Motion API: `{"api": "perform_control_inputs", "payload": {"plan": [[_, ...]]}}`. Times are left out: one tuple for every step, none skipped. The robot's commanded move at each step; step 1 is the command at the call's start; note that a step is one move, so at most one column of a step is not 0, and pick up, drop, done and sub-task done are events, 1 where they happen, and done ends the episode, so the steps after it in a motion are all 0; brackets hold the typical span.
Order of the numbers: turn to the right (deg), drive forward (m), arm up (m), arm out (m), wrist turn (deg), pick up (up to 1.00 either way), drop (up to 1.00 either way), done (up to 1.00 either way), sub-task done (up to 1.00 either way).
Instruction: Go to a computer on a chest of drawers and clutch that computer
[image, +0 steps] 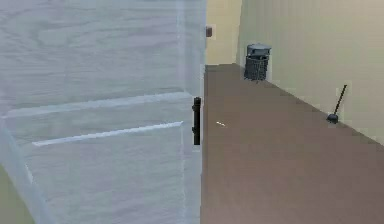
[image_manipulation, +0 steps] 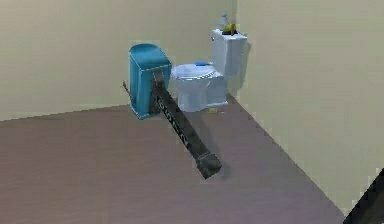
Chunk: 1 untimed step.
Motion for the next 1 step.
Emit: {"api": "perform_control_inputs", "payload": {"plan": [[45.0,0.0,0.0,0.0,0.0,0.0,0.0,0.0,0.0]]}}
